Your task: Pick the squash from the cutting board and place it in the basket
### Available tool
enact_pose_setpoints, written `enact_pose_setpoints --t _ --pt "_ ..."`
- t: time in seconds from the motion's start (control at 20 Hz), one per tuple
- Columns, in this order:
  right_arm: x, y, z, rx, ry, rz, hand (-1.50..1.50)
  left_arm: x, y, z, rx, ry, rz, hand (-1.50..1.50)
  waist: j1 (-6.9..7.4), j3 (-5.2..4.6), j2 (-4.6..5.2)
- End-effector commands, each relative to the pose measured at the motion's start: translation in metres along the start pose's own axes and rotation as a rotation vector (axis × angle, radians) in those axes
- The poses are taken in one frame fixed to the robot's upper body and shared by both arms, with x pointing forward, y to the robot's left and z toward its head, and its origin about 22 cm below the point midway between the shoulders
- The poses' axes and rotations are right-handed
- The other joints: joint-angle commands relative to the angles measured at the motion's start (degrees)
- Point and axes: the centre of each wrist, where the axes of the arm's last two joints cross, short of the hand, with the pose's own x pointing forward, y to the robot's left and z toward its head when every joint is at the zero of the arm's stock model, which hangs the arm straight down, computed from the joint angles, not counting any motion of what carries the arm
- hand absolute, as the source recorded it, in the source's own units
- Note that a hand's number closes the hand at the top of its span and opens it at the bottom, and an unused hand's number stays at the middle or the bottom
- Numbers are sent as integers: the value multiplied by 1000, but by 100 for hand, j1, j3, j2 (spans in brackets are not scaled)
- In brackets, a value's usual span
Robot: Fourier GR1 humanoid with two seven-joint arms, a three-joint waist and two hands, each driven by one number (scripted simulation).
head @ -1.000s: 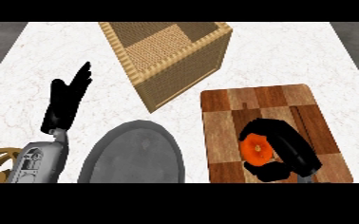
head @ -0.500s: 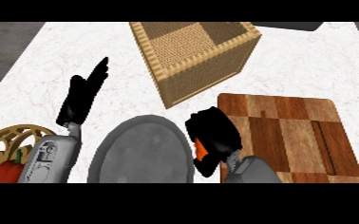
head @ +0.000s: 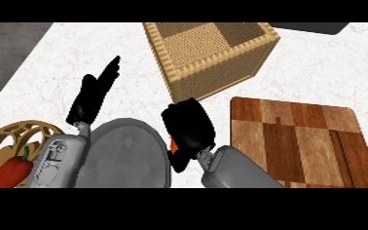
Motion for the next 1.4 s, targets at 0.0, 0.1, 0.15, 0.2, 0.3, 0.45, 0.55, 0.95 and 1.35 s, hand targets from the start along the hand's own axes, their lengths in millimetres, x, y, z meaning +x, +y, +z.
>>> enact_pose_setpoints --t 0.0,0.1,0.15,0.2,0.3,0.45,0.55,0.95,1.35 --pt "14 -19 -3 -60 6 -179 150 5 -7 -4 -11 -7 1 0 19 13 11" --pt "27 -40 0 -136 -24 -245 150 4 -8 -4 -21 -7 0 0 58 7 -34" --pt "24 -50 0 -175 -16 -334 150 4 -12 -3 -23 -10 -3 0 68 13 -29" --pt "28 -63 3 -209 -24 -389 150 1 -13 -4 -33 6 -1 0 47 8 -39" --pt "38 -80 5 -278 -23 -462 150 -1 -10 -3 -22 8 -22 0 59 0 -78" --pt "59 -114 8 -353 -33 -526 150 -4 -3 -3 5 24 -13 0 -24 -17 -119" --pt "74 -132 6 -379 -21 -532 150 6 -9 -7 -2 4 -3 0 -67 -25 -135" --pt "121 -225 -7 -474 37 -599 150 4 -1 -10 31 10 0 0 -225 -38 -107" --pt "149 -279 -37 -507 208 -388 150 -3 11 -5 63 39 4 0 -424 -47 -106"
